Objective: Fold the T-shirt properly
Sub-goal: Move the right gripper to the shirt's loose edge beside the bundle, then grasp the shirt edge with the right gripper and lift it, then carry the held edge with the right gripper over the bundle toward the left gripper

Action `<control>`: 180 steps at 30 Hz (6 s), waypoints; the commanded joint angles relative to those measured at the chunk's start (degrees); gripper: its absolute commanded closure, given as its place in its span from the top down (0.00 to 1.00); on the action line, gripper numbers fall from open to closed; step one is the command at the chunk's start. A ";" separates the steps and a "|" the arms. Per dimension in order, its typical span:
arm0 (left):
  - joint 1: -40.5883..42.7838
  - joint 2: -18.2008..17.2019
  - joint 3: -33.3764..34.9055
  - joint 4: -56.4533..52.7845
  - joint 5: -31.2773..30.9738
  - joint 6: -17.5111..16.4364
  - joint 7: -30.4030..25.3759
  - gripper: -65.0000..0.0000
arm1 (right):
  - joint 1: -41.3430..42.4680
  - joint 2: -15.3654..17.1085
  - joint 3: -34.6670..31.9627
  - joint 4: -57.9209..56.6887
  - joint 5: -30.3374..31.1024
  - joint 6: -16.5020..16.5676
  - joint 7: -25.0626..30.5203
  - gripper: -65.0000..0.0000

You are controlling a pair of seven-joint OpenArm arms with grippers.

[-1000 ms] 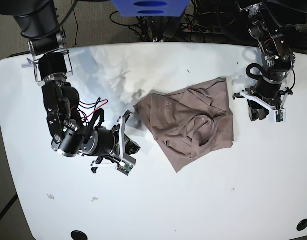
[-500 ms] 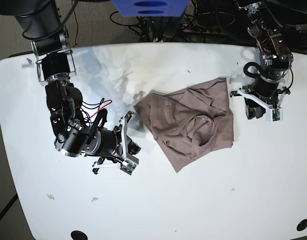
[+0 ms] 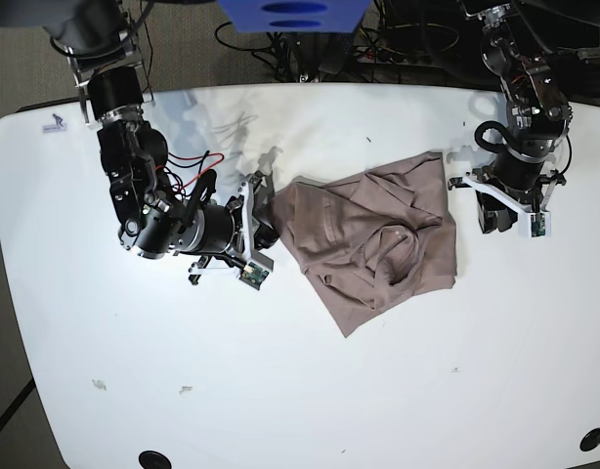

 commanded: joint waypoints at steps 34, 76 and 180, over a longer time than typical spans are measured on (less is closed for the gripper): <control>-0.13 1.09 -0.18 -1.04 -0.70 -0.18 -1.31 0.24 | 0.33 -4.75 0.23 13.44 0.80 -3.24 14.96 0.00; -0.40 1.26 -0.18 -1.04 -0.96 -0.18 -1.31 0.24 | -7.40 -2.99 0.41 9.65 -24.16 -3.24 31.58 0.00; -0.13 -0.59 -2.99 -1.04 -0.70 -0.18 -1.31 0.24 | -11.45 -8.79 -25.96 23.98 -24.08 -11.85 14.61 0.00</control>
